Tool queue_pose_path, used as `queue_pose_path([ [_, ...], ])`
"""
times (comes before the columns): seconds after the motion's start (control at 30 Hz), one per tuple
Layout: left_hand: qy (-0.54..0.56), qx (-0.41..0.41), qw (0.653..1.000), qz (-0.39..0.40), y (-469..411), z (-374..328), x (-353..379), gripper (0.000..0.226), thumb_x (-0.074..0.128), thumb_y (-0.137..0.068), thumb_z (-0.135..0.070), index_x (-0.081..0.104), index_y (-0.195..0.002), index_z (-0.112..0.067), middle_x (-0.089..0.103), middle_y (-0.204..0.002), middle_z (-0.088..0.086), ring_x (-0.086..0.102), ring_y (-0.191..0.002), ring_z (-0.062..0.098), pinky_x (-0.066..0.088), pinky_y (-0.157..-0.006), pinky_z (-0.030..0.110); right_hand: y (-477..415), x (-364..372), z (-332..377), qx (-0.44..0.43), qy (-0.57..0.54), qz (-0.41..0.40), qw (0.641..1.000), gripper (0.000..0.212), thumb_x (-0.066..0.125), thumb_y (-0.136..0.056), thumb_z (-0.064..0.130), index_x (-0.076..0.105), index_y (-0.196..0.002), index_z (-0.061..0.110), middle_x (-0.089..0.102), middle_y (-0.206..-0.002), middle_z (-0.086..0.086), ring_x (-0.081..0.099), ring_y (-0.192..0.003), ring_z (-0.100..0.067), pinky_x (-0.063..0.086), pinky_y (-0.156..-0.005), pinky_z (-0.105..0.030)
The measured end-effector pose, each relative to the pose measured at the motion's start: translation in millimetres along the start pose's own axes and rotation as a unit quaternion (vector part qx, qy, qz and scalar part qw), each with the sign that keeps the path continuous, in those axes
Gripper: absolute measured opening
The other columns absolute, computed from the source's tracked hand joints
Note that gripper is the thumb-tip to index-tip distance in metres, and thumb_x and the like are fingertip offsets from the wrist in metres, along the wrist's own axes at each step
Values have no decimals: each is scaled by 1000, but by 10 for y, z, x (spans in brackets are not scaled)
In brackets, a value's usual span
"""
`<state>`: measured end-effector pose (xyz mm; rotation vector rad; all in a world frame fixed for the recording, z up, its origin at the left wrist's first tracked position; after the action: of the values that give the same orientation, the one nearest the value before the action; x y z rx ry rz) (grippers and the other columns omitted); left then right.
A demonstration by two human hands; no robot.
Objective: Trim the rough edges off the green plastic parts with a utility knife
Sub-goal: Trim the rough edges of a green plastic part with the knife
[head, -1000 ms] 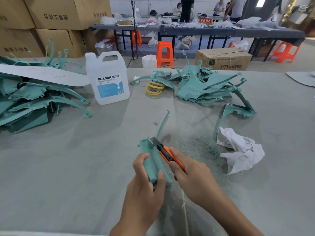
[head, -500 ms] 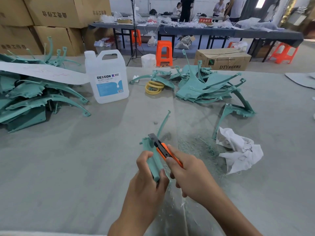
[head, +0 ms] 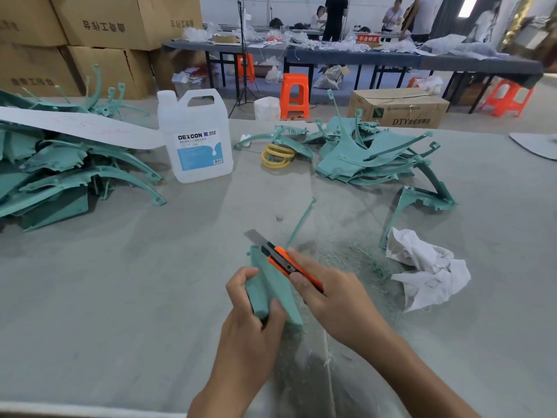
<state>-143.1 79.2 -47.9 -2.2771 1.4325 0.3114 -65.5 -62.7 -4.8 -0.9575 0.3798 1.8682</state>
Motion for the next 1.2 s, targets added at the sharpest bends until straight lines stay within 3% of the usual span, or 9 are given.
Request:
queue_pose_path([
  [0.13,-3,5,1000,6,-7,14,-27,50,53,-93,-33,19,-115,-62,67,-80,-19,61,-54,14,43,-46,24,-111,6,-60,7,39,-30,999,45,44,-104,45,35,-146,59,49,-55,12,48,-55,-7,37,-56,-18],
  [0.2,9,-6,1000,8,19,35,-29,50,53,-94,-32,20,-117,-61,66,-76,-16,56,-48,15,44,-48,33,-129,-3,-140,32,36,-30,998,46,43,-105,44,36,-149,56,51,-59,11,49,-57,-9,34,-56,-20],
  [0.33,32,-27,999,7,8,59,-20,47,50,-85,-44,22,-119,-61,64,-92,-27,64,-64,13,54,-59,46,-50,28,-174,0,-22,-10,1000,46,48,-103,44,36,-143,63,61,-63,6,52,-52,-7,39,-51,-19],
  [0.4,39,-20,999,4,-6,51,-19,48,50,-85,-44,21,-119,-62,63,-93,-25,65,-65,12,55,-61,44,-69,12,-218,9,-8,-11,1000,45,49,-104,43,40,-143,62,63,-66,5,53,-55,-7,41,-56,-21],
  [0.53,43,-25,999,-18,-75,43,-112,50,58,-95,-31,24,-106,-66,61,-103,-19,66,-82,3,50,-62,18,-146,-114,-220,16,0,-4,1000,44,48,-104,43,40,-144,59,65,-72,3,59,-63,-9,49,-67,-28],
  [0.67,-39,-19,999,-10,-156,-25,-245,26,57,-96,-40,38,-101,-57,65,-82,-14,63,-71,5,46,-54,22,-54,-306,-69,-36,-51,-49,997,46,49,-103,46,33,-125,82,66,-73,-6,59,-58,-18,52,-59,-37],
  [0.87,-105,21,993,-54,-189,-189,-412,22,47,-99,-42,51,-116,-55,61,-78,-35,58,-73,-5,41,-60,13,200,-425,82,-76,-78,-70,992,37,45,-95,64,41,-130,76,66,-74,5,62,-59,-14,50,-54,-32],
  [1.1,-110,-4,992,-66,-180,-44,-419,21,53,-100,-34,63,-119,-30,59,-62,-17,56,-60,9,39,-56,23,133,-366,-76,-69,46,-28,996,44,49,-102,47,38,-139,66,54,-59,7,50,-53,-12,35,-52,-22],
  [1.2,-93,-21,993,-68,-154,4,-421,18,54,-100,-33,62,-115,-30,61,-68,-23,56,-60,9,40,-56,29,85,-400,-116,-57,57,-56,995,45,47,-103,47,33,-140,68,56,-60,12,55,-58,-10,37,-52,-21],
])
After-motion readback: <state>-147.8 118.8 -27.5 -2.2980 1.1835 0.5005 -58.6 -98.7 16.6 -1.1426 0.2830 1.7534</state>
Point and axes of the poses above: each hand's wrist, its own y-axis away from the middle knuckle, its own x-axis out of the palm, z = x × y, the point moved 3 cm from there along -y, towards the middle knuckle
